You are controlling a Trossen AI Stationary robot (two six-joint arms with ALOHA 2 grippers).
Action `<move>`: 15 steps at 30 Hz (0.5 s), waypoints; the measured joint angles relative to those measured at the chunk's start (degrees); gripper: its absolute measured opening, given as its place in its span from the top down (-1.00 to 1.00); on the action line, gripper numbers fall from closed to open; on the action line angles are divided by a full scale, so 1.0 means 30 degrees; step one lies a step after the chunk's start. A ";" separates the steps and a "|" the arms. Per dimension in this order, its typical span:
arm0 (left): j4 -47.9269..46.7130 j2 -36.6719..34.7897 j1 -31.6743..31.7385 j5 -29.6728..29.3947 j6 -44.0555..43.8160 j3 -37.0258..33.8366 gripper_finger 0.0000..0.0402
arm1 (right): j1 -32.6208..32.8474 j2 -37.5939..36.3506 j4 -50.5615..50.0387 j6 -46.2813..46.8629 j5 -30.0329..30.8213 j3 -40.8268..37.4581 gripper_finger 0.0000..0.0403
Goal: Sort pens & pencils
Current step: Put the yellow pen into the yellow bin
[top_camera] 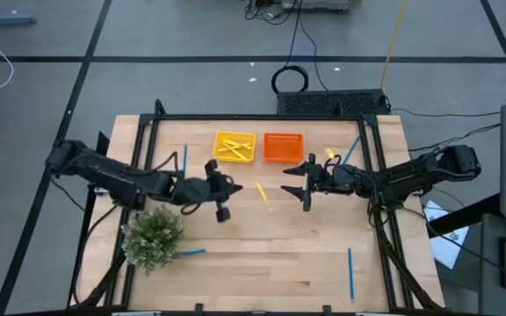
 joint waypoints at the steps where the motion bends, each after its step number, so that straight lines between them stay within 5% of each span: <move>1: 0.0187 -0.0055 0.0263 0.0244 -0.0058 -0.0407 0.99 | 0.0000 0.0000 0.0006 -0.0006 0.0000 0.0000 -0.24; 10: 0.6884 -0.0069 0.0337 0.0428 0.0631 -0.3968 0.99 | 0.0000 0.0000 -0.2919 0.3471 0.0126 0.0000 -0.24; 15: 0.7853 -0.0710 0.0337 0.0432 0.1371 -0.4334 1.00 | 0.0000 0.0976 -0.5872 0.5407 0.1126 0.0271 -0.24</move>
